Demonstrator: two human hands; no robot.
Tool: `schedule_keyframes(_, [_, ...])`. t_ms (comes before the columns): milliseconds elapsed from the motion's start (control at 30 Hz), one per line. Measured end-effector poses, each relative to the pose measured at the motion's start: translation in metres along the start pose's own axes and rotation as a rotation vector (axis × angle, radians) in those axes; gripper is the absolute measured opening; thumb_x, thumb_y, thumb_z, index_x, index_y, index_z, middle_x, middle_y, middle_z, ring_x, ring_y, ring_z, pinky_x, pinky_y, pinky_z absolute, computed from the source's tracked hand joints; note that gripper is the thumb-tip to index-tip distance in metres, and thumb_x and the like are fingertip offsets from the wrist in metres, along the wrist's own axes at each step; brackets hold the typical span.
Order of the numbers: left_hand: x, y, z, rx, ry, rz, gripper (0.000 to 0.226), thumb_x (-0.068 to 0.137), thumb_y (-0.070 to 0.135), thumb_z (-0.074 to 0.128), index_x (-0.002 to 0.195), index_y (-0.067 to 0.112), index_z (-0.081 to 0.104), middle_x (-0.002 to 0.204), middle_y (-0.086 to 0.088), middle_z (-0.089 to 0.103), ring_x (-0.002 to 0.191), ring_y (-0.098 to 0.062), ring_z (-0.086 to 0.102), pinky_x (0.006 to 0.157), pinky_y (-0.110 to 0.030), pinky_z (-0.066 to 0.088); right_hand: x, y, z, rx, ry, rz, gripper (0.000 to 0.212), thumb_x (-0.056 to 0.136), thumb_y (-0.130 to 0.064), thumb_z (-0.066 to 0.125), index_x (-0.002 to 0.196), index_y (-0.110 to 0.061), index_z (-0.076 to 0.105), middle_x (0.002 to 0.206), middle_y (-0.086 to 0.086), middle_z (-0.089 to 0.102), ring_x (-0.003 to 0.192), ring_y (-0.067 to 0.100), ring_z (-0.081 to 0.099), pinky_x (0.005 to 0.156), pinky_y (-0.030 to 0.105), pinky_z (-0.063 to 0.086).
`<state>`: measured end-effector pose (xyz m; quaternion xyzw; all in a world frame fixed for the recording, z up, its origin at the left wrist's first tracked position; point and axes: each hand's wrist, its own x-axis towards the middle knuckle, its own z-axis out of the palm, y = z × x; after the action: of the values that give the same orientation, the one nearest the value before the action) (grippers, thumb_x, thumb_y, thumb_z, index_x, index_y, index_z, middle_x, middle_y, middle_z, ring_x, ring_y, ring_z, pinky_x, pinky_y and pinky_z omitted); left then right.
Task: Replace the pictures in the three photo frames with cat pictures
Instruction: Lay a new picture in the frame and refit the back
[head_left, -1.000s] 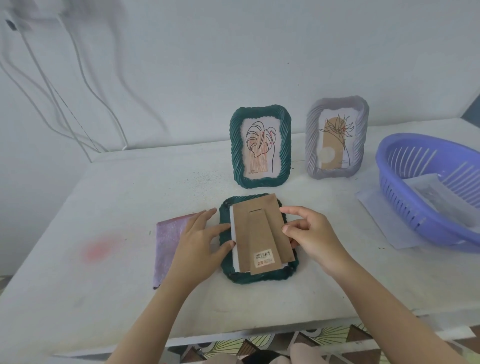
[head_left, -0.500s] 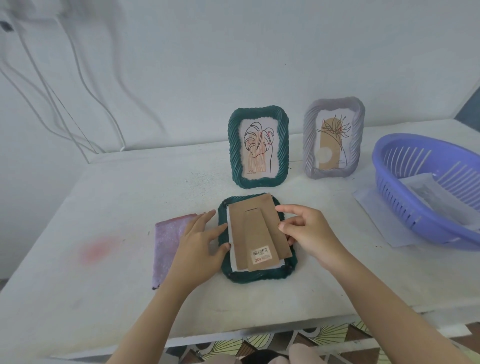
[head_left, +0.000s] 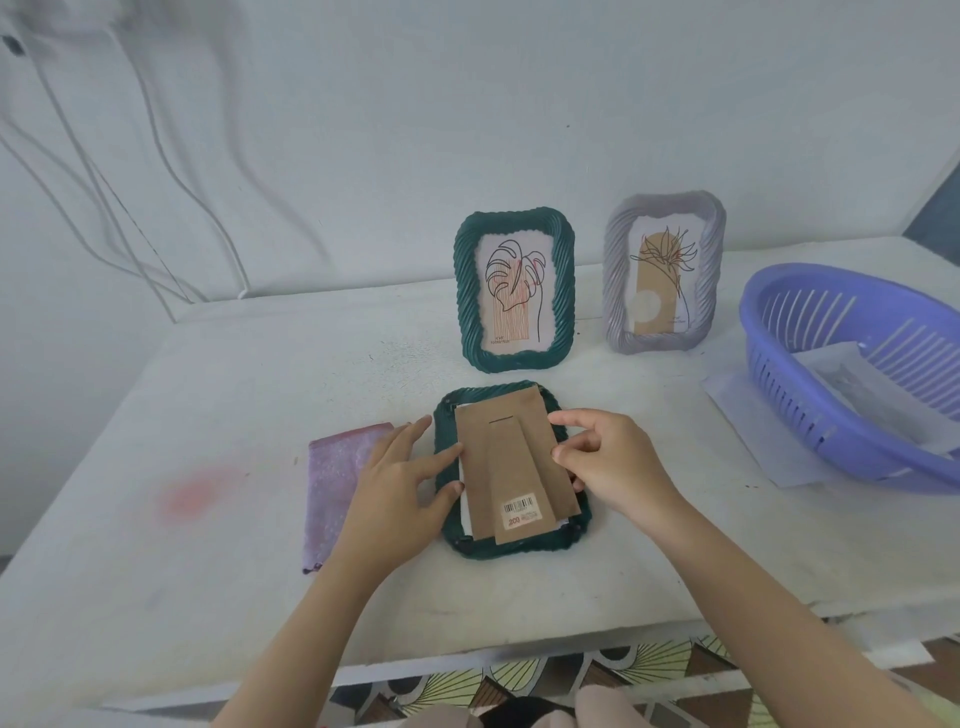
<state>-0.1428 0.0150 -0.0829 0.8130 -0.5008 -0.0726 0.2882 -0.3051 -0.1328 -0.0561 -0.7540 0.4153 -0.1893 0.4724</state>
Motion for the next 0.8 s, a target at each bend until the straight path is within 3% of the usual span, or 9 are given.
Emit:
schedule_keyframes(133, [-0.001,-0.001,0.000,-0.004,0.002,-0.007,0.039,0.084,0.029,0.064,0.123,0.031,0.057,0.149,0.000,0.032,0.137,-0.021,0.022,0.112,-0.033,0.015,-0.003,-0.001,0.004,-0.126,0.058,-0.051,0.034,0.083,-0.008,0.062,0.116,-0.015,0.064,0.095,0.003,0.068,0.067,0.010,0.059,0.076,0.034,0.057])
schedule_keyframes(333, [-0.003,-0.002,0.000,-0.011,0.008,0.002,0.039,0.082,0.032,0.066,0.120,0.031,0.060,0.148,0.000,0.034,0.137,-0.018,0.023,0.111,-0.030,0.016,-0.005,-0.006,0.006,-0.321,0.045,-0.111,0.037,0.084,-0.014,0.062,0.121,-0.015,0.061,0.114,0.003,0.067,0.102,0.016,0.062,0.085,0.021,0.044])
schedule_keyframes(467, [-0.003,-0.004,0.000,-0.013,0.007,-0.004,0.037,0.080,0.033,0.068,0.117,0.032,0.062,0.147,0.000,0.035,0.137,-0.019,0.024,0.111,-0.030,0.016,-0.002,-0.008,0.005,-0.341,0.025,-0.098,0.037,0.084,-0.010,0.062,0.120,-0.014,0.061,0.112,0.005,0.067,0.101,0.017,0.061,0.080,0.017,0.039])
schedule_keyframes(633, [-0.002,-0.005,0.000,-0.012,0.000,-0.006,0.037,0.079,0.034,0.069,0.115,0.032,0.063,0.147,-0.001,0.035,0.137,-0.020,0.023,0.110,-0.030,0.015,0.003,-0.007,0.003,-0.296,0.009,-0.055,0.033,0.081,-0.008,0.066,0.113,-0.014,0.064,0.107,0.004,0.067,0.087,0.010,0.055,0.077,0.017,0.039])
schedule_keyframes(800, [-0.003,-0.007,-0.004,-0.045,-0.077,-0.014,0.049,0.074,0.032,0.073,0.121,0.036,0.057,0.150,0.002,0.026,0.140,-0.017,0.013,0.111,-0.028,0.009,0.006,-0.008,0.003,-0.255,0.012,-0.027,0.031,0.079,-0.006,0.068,0.110,-0.013,0.066,0.104,0.006,0.067,0.083,0.012,0.057,0.075,0.022,0.047])
